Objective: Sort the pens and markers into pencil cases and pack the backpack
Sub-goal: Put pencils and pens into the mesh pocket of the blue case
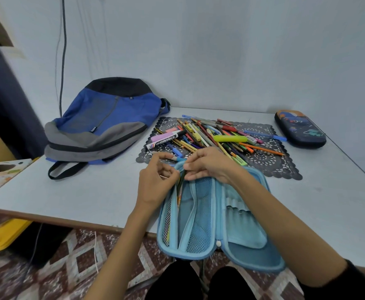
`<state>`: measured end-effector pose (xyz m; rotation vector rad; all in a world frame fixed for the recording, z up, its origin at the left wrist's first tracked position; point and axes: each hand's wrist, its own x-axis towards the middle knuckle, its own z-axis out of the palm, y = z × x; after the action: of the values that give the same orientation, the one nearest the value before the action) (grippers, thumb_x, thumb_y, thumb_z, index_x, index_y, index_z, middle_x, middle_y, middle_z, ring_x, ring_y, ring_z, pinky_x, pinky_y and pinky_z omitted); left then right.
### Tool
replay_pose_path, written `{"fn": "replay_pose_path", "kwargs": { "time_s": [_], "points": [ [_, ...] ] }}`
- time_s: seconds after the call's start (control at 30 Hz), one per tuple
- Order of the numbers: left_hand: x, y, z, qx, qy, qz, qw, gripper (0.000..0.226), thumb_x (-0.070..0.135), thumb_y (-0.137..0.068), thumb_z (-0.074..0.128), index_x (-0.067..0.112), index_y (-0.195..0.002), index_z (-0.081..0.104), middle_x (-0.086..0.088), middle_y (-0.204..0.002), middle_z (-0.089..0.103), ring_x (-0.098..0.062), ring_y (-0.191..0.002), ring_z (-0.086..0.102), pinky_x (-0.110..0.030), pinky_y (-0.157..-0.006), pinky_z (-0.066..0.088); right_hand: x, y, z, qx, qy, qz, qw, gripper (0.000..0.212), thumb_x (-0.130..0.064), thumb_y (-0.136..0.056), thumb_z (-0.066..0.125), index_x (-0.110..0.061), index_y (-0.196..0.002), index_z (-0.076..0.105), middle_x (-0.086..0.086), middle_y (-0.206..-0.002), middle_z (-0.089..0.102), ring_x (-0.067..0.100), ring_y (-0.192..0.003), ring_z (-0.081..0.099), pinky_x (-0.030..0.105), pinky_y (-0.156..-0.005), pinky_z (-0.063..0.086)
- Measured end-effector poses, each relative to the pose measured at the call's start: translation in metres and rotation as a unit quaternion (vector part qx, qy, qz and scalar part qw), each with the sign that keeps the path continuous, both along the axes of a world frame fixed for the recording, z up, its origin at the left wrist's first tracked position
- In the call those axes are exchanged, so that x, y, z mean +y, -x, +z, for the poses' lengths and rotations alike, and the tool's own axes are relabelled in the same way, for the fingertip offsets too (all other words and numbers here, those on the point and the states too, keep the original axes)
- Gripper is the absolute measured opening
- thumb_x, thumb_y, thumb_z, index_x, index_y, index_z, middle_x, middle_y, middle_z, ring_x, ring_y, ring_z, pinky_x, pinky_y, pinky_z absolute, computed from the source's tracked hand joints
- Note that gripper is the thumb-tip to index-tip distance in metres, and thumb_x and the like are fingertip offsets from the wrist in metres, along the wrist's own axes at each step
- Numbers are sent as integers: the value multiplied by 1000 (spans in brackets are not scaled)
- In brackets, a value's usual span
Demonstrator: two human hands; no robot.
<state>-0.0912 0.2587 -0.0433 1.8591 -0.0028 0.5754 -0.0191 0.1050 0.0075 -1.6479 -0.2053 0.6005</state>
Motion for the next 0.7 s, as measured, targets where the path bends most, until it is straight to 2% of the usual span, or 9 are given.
{"fn": "replay_pose_path", "kwargs": {
  "time_s": [0.13,0.3,0.4,0.53,0.63,0.7],
  "points": [
    [0,0,0,0,-9,2,1000,34,5,-78,71,21,-105,59,1,-70,67,-7,-61,60,-19,-63,48,1,7,1,16,17,50,998,19,18,-83,60,2,-92,56,19,-78,67,26,-62,71,26,-58,59],
    [1,0,0,-6,-22,-1,1000,34,4,-79,71,19,-107,58,0,-74,68,-8,-63,63,-18,-62,49,6,12,-2,-55,75,77,993,31,17,-78,67,-3,-94,49,18,-68,68,26,-57,69,27,-51,57],
    [1,-1,-1,-7,-27,-1,1000,35,4,-80,70,23,-106,57,0,-74,68,-8,-63,64,-25,-64,53,12,13,-5,-111,118,76,984,34,13,-78,70,-6,-94,47,18,-69,66,24,-51,65,28,-46,55],
    [2,0,-1,-6,-24,1,1000,34,3,-80,70,25,-104,58,2,-72,68,-11,-65,65,-34,-67,55,15,14,-6,-132,131,89,978,38,11,-80,67,-7,-102,43,16,-68,67,21,-48,61,25,-37,43],
    [1,0,-1,-4,-14,-6,1000,32,9,-78,70,23,-104,59,2,-72,68,-13,-64,65,-32,-66,55,9,10,0,-109,128,102,980,36,10,-81,65,-8,-105,46,26,-81,69,22,-49,60,24,-35,38],
    [0,0,-2,0,-7,-6,1000,31,11,-77,70,22,-104,60,3,-71,67,-11,-62,63,-30,-65,53,5,0,4,-120,130,70,982,30,10,-80,66,-5,-104,54,25,-81,69,19,-45,56,22,-34,35]
  ]
}}
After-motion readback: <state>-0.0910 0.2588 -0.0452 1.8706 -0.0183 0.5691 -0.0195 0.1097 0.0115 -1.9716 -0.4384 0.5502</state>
